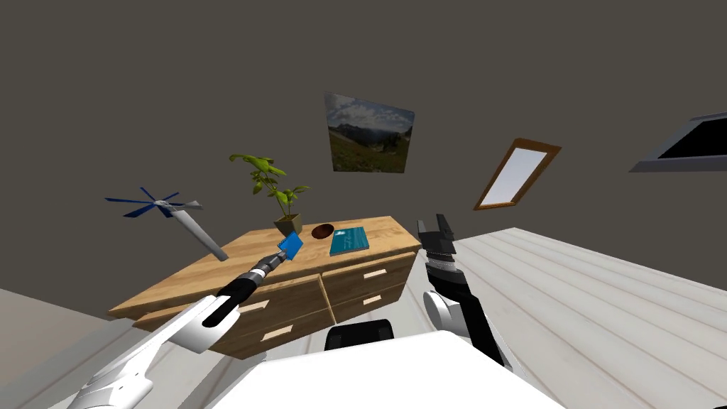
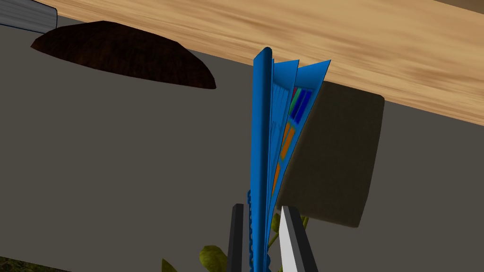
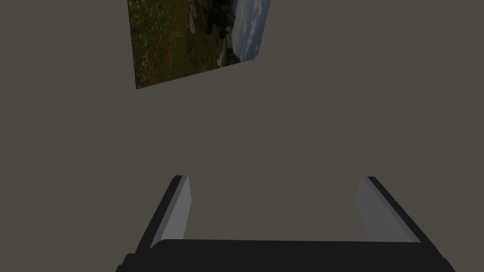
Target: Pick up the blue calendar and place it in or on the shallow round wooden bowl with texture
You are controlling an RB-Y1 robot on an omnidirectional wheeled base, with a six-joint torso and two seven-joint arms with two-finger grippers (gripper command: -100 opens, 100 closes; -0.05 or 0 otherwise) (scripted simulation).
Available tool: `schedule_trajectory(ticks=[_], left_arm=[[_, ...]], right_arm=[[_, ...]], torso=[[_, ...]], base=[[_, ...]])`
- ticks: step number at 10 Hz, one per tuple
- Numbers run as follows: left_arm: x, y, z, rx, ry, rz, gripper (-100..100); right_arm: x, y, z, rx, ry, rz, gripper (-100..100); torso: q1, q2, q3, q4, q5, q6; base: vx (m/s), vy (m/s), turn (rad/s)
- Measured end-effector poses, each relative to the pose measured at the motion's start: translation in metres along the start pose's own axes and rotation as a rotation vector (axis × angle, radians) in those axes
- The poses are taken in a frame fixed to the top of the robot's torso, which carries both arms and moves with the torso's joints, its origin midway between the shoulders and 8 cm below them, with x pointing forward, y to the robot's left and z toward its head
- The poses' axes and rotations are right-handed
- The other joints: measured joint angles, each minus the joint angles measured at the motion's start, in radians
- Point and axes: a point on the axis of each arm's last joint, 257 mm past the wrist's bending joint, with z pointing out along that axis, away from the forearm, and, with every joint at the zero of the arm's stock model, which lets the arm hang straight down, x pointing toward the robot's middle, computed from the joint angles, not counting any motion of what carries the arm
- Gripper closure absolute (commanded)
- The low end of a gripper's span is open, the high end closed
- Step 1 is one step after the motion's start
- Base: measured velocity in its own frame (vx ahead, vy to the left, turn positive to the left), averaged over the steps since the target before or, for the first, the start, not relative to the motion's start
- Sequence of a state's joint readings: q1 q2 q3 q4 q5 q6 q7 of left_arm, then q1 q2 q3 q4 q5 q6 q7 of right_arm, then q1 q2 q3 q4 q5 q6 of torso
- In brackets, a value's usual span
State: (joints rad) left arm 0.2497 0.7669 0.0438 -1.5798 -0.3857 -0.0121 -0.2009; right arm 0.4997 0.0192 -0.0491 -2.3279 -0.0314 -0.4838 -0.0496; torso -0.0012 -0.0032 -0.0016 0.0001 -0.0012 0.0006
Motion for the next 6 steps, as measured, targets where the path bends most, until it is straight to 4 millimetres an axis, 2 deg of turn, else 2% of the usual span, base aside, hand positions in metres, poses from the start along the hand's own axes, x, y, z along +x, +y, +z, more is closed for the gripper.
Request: schedule_trajectory(ticks=[1, 4, 6], left_arm=[[0.0, 0.0, 0.0, 0.0, 0.0, 0.0, 100], [-0.026, -0.004, 0.015, 0.018, -0.042, -0.055, 100], [-0.047, -0.006, 0.024, 0.027, -0.078, -0.096, 100]], right_arm=[[0.0, 0.0, 0.0, 0.0, 0.0, 0.0, 0], [0.0, 0.0, 0.0, 0.0, 0.0, 0.0, 0], [0.0, 0.0, 0.0, 0.0, 0.0, 0.001, 0]], torso=[[0.0, 0.001, 0.0, 0.0, 0.0, 0.0], [-0.007, 0.017, 0.01, 0.004, -0.001, -0.001], [-0.011, 0.018, 0.011, 0.005, -0.002, 0.0]], base=[[-0.107, -0.053, 0.039], [-0.224, -0.095, 0.028], [-0.18, -0.144, -0.043]])
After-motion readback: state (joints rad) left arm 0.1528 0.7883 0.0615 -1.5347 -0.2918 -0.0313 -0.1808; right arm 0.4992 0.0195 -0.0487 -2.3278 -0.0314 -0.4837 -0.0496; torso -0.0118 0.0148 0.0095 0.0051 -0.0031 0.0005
